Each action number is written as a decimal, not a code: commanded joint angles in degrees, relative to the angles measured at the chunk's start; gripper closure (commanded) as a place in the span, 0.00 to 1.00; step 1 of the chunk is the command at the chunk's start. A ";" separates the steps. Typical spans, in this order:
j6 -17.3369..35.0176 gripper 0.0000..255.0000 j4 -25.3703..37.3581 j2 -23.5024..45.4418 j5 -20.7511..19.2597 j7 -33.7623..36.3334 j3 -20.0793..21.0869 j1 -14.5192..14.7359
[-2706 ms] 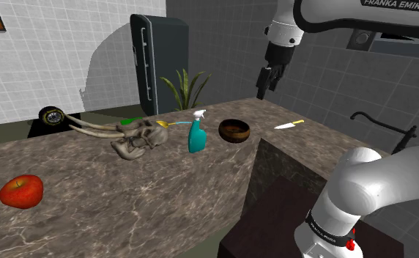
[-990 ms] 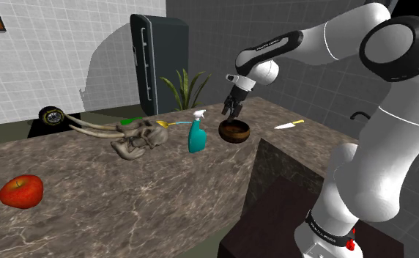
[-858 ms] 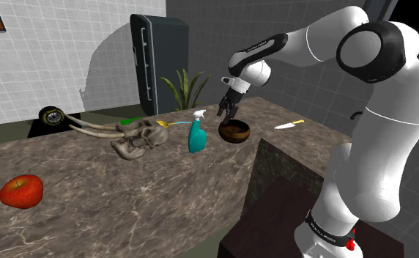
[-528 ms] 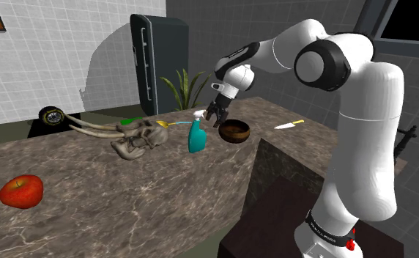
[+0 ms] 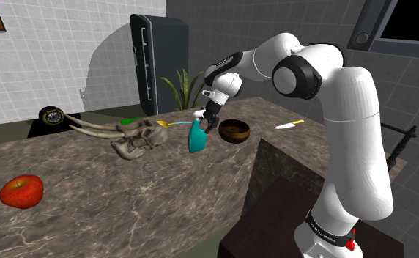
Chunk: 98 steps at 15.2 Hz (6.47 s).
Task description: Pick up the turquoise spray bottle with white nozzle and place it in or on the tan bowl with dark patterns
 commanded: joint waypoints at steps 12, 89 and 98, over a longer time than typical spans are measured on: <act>1.86 1.00 -0.87 1.08 1.31 -0.71 0.83 0.46; -26.11 1.00 22.03 7.20 -3.56 -12.26 -7.27 -23.31; -26.11 0.00 22.02 7.19 -3.56 -12.27 -7.27 -23.31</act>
